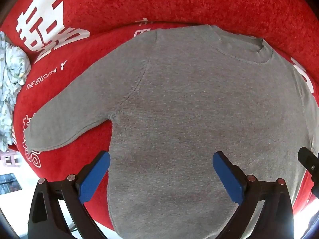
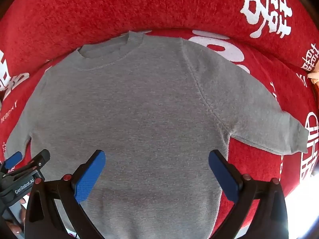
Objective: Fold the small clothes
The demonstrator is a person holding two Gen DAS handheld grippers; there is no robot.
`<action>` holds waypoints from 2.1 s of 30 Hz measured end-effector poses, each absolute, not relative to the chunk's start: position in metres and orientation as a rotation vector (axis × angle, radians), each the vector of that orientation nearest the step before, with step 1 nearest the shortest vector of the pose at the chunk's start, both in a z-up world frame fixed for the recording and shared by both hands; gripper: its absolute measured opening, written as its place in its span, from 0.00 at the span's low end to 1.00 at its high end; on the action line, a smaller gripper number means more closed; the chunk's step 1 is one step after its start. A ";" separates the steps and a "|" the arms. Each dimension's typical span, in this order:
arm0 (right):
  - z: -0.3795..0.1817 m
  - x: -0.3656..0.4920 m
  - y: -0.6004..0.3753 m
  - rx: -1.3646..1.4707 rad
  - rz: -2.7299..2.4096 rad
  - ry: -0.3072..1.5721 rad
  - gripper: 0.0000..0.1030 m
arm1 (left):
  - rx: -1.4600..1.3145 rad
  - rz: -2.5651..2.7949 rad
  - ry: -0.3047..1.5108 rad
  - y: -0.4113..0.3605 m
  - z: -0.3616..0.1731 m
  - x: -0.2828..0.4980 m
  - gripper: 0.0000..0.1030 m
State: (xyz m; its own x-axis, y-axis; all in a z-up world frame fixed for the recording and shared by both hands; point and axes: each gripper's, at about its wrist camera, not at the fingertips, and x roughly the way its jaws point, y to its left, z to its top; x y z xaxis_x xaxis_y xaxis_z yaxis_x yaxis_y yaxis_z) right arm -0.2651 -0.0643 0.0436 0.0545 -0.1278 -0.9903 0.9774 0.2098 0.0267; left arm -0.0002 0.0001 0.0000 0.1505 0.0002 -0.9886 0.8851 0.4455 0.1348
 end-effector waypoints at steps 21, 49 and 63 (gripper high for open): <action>0.042 -0.259 -0.068 0.947 -1.085 1.206 1.00 | 0.911 -0.782 1.256 0.000 -0.003 0.000 1.00; 0.043 -0.256 -0.069 0.937 -1.089 1.211 1.00 | 0.882 -0.776 1.226 0.001 0.008 0.009 1.00; 0.046 -0.252 -0.065 0.933 -1.094 1.212 1.00 | 0.904 -0.775 1.249 0.003 0.009 0.012 1.00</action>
State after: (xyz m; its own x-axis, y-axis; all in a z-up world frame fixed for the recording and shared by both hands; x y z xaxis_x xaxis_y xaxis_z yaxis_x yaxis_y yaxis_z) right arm -0.2524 -0.0651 0.0460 0.0159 -0.1367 -0.9905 0.9714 0.2369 -0.0171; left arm 0.0120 0.0030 0.0093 0.1624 -0.0058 -0.9867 0.8811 0.4509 0.1424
